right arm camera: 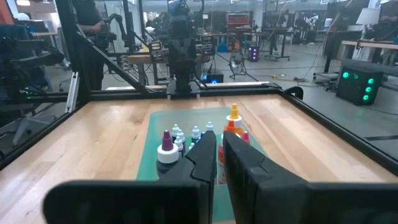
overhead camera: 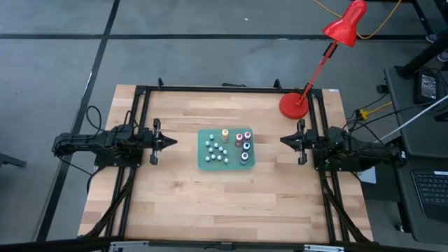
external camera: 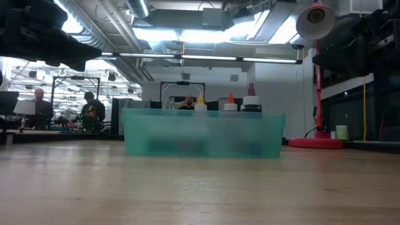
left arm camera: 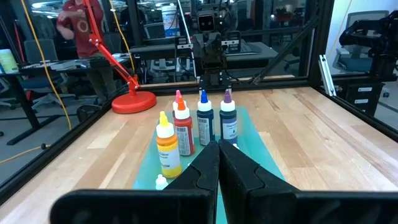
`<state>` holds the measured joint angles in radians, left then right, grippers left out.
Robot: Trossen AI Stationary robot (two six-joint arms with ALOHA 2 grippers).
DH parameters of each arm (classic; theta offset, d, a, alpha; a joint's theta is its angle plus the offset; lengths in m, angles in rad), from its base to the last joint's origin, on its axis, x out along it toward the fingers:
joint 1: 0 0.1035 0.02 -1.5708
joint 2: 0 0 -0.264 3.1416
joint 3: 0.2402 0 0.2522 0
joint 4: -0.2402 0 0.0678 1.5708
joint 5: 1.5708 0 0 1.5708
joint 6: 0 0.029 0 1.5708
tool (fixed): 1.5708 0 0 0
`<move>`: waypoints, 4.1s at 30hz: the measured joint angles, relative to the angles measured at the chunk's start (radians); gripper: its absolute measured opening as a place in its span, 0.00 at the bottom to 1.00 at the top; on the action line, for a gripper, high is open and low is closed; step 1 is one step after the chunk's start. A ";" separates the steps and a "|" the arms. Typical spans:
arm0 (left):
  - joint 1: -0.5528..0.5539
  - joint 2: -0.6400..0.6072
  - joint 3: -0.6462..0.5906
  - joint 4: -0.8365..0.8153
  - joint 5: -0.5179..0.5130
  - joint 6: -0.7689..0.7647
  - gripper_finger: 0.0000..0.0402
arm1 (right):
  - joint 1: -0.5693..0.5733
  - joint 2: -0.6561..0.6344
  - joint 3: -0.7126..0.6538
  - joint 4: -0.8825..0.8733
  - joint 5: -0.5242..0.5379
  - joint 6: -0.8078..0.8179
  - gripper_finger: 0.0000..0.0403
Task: Pick & Place food coloring
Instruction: Return to Home Position
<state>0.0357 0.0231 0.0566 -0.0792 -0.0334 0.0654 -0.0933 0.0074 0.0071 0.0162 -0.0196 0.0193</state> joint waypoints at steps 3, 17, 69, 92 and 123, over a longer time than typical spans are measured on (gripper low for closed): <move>0.000 0.000 0.000 0.000 0.000 0.000 0.01 | 0.000 0.000 0.000 0.000 0.000 0.001 0.08; 0.000 0.000 0.000 0.000 0.000 0.000 0.01 | 0.045 -0.003 0.000 0.000 0.001 0.000 0.08; 0.000 0.000 0.000 0.000 0.000 0.000 0.01 | 0.045 -0.003 0.000 0.000 0.001 -0.002 0.08; 0.000 0.000 0.000 0.000 0.000 0.000 0.01 | 0.045 -0.003 0.000 0.000 0.001 -0.002 0.08; 0.000 0.000 0.000 0.000 0.000 0.000 0.01 | 0.045 -0.003 0.000 0.000 0.000 -0.002 0.08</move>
<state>0.0357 0.0232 0.0566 -0.0792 -0.0334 0.0654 -0.0486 0.0044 0.0071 0.0166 -0.0192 0.0177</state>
